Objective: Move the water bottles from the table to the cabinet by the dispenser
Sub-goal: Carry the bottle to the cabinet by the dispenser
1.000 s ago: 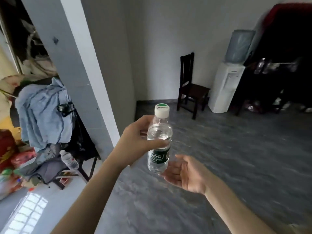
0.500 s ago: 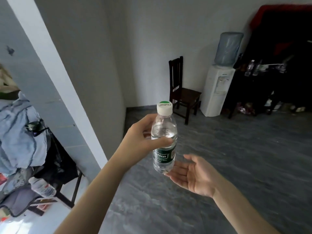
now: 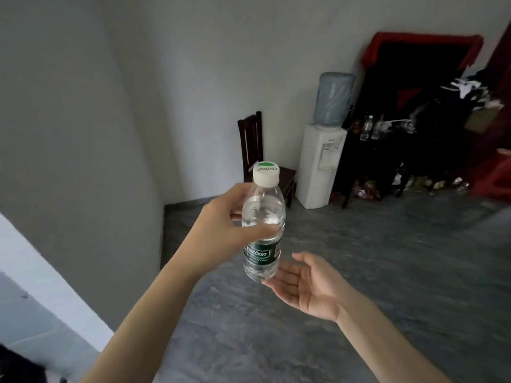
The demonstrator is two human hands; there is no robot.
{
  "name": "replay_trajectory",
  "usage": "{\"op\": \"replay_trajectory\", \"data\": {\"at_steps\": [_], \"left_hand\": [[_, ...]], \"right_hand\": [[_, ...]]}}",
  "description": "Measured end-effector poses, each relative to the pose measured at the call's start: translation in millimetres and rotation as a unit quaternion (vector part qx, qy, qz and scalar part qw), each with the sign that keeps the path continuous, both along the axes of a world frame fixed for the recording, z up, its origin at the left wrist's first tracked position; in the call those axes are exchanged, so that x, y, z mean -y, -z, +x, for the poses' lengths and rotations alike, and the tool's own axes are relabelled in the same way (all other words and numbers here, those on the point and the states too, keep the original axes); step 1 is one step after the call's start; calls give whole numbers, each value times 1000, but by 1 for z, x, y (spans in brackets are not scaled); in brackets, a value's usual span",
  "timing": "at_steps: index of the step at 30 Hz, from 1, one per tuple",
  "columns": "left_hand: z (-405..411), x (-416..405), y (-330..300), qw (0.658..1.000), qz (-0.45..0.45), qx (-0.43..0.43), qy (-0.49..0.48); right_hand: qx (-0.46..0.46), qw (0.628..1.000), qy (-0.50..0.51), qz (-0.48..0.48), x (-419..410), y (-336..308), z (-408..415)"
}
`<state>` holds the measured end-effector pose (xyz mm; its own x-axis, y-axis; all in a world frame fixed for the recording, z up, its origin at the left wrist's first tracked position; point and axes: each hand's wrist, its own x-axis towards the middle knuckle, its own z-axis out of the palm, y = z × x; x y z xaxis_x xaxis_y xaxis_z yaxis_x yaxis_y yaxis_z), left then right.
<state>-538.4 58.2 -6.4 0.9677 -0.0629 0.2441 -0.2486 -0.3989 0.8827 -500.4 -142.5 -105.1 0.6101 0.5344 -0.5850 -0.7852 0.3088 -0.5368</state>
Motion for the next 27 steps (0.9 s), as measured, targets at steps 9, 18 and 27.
{"op": "replay_trajectory", "data": {"at_steps": [9, 18, 27], "left_hand": [[131, 26, 4, 997, 29, -22, 66], [292, 101, 9, 991, 26, -13, 128], [434, 180, 5, 990, 32, -7, 141]], "right_hand": [[-2, 998, 61, 4, 34, 8, 100], [14, 995, 102, -9, 110, 10, 243], [5, 993, 116, -2, 179, 1, 380]]}}
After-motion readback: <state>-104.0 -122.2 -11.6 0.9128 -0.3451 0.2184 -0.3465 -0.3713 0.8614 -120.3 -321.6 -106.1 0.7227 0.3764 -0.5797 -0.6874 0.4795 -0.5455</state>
